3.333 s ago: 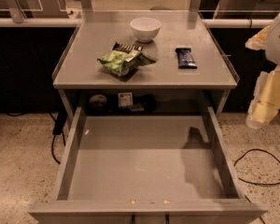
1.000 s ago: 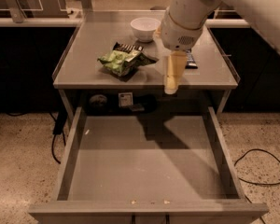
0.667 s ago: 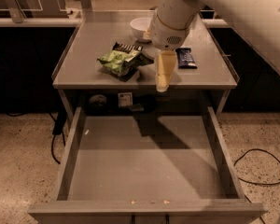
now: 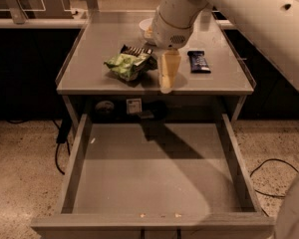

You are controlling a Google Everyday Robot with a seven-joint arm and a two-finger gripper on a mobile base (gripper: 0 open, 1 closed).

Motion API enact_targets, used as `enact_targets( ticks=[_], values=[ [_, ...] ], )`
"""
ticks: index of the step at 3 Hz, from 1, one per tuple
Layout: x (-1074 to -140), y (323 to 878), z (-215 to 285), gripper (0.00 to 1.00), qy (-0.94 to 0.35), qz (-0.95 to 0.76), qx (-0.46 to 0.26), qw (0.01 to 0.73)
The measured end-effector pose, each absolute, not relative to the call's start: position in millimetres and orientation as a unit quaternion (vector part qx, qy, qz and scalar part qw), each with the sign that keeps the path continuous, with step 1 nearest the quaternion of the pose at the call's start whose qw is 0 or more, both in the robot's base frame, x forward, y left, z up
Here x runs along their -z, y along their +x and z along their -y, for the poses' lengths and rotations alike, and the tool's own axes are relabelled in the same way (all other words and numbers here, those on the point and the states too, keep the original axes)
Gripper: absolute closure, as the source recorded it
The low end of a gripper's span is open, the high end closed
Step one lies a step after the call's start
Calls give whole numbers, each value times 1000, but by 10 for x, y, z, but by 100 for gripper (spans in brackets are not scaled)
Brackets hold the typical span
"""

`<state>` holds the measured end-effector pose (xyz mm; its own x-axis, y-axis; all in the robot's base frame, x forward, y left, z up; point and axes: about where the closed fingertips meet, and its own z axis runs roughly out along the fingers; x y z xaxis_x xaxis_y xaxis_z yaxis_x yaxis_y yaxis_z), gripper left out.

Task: Place green jalapeno chip bag into top drawer

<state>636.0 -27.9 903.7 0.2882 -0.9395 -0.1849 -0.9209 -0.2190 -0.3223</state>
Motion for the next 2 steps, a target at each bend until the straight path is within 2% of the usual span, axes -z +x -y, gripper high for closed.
enact_targets(
  ticks=[2],
  values=[
    [-8895,6811,-239,0,-816,-545,10,192]
  ],
)
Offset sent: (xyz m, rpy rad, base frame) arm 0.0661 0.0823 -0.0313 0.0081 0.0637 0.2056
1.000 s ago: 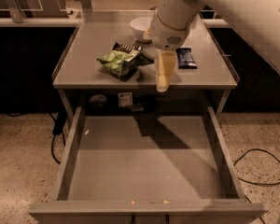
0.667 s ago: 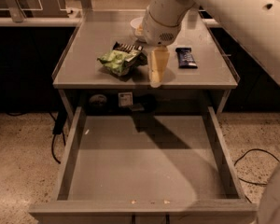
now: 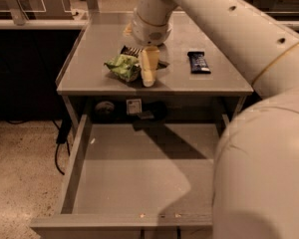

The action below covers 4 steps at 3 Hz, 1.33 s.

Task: Place green jalapeno chip bag into top drawer

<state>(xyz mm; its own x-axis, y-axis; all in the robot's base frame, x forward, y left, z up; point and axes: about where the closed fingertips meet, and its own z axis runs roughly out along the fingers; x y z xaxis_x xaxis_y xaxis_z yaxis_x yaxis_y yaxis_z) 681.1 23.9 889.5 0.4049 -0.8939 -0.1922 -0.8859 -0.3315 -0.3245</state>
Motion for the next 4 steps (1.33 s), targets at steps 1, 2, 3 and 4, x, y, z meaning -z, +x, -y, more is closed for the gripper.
enact_targets(
  ticks=[1,2,3,4],
  values=[
    [-8890,6828,-247,0,-815,-546,11,194],
    [-8889,6827,-246,17,-815,-546,11,194],
    [-8888,6827,-246,41,-815,-546,11,194],
    [-8888,6827,-246,63,-815,-546,11,194]
  ],
)
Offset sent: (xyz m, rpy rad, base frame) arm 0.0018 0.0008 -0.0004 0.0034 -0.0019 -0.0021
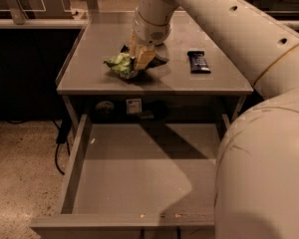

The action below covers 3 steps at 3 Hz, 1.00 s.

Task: Place green jalapeno chip bag into top drawer

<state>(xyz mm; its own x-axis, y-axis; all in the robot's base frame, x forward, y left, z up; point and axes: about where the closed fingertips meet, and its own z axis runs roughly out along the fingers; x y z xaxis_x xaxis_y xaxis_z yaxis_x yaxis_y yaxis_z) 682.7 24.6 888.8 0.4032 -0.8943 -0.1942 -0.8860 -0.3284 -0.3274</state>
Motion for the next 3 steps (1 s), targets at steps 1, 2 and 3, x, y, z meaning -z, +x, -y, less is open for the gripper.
enact_targets(
  ticks=[1,2,3],
  values=[
    [-8888,6827,-246,87,-815,-546,11,194],
    [-8887,6827,-247,100,-815,-546,11,194],
    [-8891,6826,-246,100,-815,-546,11,194]
  ],
)
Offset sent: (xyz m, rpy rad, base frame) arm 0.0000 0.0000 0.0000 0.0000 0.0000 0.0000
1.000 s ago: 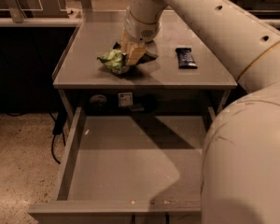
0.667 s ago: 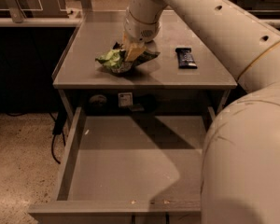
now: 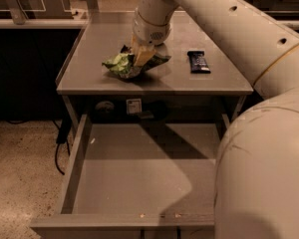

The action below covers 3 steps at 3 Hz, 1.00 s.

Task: Place green jalapeno chip bag into top drawer

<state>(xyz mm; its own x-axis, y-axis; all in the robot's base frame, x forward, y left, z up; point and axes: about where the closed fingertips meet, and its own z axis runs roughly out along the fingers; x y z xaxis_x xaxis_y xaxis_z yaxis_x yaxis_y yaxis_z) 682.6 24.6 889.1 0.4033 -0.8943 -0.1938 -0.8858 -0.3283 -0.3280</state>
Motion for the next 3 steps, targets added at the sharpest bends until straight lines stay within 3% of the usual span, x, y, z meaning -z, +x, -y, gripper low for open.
enact_targets(
  ticks=[3],
  values=[
    [-9618,6446,235,100,-804,-555,72,202]
  ],
)
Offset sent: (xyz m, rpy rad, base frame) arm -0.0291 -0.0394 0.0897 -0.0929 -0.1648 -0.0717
